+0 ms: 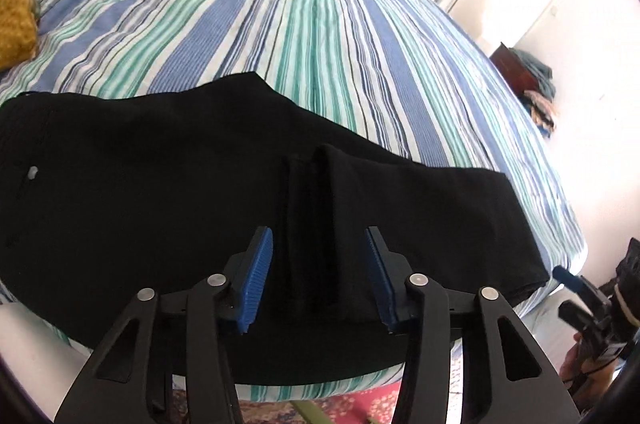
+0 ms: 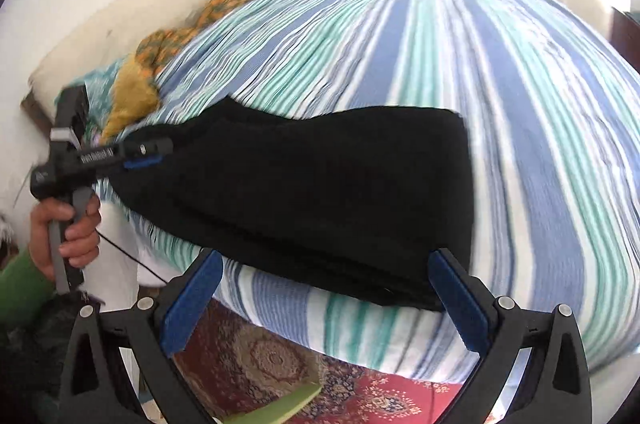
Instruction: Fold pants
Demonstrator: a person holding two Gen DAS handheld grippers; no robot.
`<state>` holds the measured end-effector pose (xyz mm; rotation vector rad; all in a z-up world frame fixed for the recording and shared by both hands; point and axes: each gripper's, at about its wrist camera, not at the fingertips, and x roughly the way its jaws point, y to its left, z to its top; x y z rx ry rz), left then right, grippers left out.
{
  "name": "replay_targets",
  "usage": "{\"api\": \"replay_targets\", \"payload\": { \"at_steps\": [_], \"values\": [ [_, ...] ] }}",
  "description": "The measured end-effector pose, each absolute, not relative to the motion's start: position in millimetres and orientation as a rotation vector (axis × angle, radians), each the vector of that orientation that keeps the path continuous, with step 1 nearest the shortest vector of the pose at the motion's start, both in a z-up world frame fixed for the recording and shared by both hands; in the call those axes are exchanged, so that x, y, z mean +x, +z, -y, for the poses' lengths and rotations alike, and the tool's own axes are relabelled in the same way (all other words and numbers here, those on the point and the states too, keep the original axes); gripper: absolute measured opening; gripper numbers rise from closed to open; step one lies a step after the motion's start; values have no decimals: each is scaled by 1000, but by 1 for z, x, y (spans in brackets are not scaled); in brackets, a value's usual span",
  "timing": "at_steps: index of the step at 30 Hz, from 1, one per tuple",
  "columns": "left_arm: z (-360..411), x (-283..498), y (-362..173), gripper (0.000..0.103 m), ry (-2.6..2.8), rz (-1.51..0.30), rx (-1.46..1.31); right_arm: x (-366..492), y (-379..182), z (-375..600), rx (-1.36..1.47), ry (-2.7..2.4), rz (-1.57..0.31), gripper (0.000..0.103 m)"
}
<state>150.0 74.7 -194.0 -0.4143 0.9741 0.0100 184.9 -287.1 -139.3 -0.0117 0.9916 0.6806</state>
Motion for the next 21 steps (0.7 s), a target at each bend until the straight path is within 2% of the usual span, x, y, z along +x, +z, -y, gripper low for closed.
{"api": "replay_targets", "payload": {
  "at_steps": [5,10,11,12,13,14,17,21],
  "values": [
    [-65,144,-180,48,-50,-942,-374,189,-130,320,106,624,-928,102],
    [-52,156,-197,47,-47,-1015,-308,199,-129,318,127,639,-922,102],
    [-52,158,-201,42,-40,-1027,-304,199,-130,317,125,638,-931,102],
    [-52,160,-205,24,-35,-1039,-303,199,-131,318,123,638,-933,102],
    [-51,163,-211,12,-35,-1063,-308,199,-130,319,118,640,-928,102],
    [-50,165,-214,6,-39,-1078,-315,197,-128,320,113,638,-917,102],
    [-48,159,-209,2,17,-1063,-268,195,-123,326,125,623,-876,102],
    [-65,150,-210,2,103,-1064,-278,201,-120,342,181,586,-864,102]
  ]
}}
